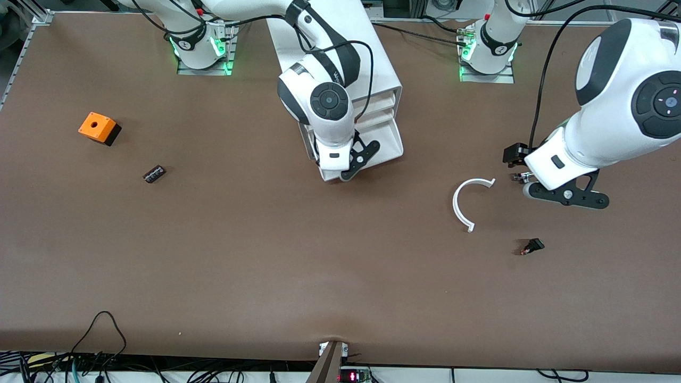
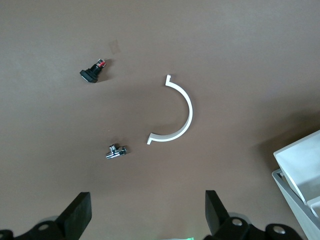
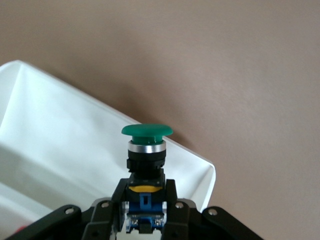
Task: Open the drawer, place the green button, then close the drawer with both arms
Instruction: 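Lower the green button into the open drawer and open the right gripper, then raise the right gripper away while the left gripper reaches the drawer front, then push the drawer closed with the left gripper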
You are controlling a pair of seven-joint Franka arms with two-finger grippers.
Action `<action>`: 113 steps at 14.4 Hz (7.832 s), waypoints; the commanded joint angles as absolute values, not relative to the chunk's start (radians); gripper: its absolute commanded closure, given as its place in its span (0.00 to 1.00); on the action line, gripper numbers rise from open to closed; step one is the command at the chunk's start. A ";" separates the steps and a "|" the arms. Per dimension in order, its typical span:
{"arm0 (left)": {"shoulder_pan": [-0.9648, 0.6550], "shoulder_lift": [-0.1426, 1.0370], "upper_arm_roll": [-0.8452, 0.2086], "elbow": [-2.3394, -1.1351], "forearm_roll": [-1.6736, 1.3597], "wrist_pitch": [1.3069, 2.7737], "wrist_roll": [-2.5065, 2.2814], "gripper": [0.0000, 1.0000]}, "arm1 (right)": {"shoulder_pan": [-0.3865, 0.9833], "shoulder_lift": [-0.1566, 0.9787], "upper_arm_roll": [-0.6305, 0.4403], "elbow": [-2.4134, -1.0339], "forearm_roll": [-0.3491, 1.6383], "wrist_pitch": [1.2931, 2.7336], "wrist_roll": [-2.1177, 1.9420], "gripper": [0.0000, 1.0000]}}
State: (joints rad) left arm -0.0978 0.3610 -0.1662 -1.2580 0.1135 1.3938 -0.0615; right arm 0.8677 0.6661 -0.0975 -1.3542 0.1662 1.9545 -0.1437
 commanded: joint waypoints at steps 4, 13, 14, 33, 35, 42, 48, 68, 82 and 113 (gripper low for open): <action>-0.091 0.347 -0.170 -1.252 0.127 1.364 -0.068 0.00 | 0.929 0.692 -0.115 -1.341 0.187 1.951 -0.316 0.77; -0.095 0.348 -0.172 -1.250 0.129 1.362 -0.060 0.00 | 0.934 0.715 -0.117 -1.341 0.176 1.968 -0.548 0.76; -0.095 0.348 -0.172 -1.250 0.129 1.362 -0.060 0.00 | 0.937 0.725 -0.117 -1.341 0.176 1.986 -0.548 0.76; -0.092 0.347 -0.172 -1.252 0.112 1.356 -0.071 0.00 | 0.937 0.733 -0.176 -1.268 0.186 1.992 -0.584 0.00; -0.092 0.347 -0.172 -1.250 0.112 1.356 -0.071 0.00 | 0.934 0.735 -0.178 -1.174 0.187 1.919 -0.584 0.00; -0.101 0.370 -0.172 -1.253 0.019 1.365 -0.075 0.00 | 0.933 0.671 -0.262 -1.140 0.190 1.890 -0.572 0.00; -0.161 0.494 -0.172 -1.258 0.014 1.589 -0.148 0.00 | 0.916 0.574 -0.360 -1.141 0.244 1.795 -0.572 0.00; -0.489 0.733 -0.178 -1.446 -0.104 2.063 -0.644 0.00 | 0.364 0.470 -0.397 -1.230 0.129 1.611 -0.373 0.00; -0.541 0.772 -0.201 -1.477 -0.133 2.169 -0.802 0.00 | -0.078 0.189 -0.003 -1.481 -0.011 1.629 -0.377 0.00; -0.388 0.539 -0.250 -1.516 -0.071 1.947 -0.813 0.00 | -0.083 0.080 -0.052 -1.585 -0.020 1.603 -0.344 0.00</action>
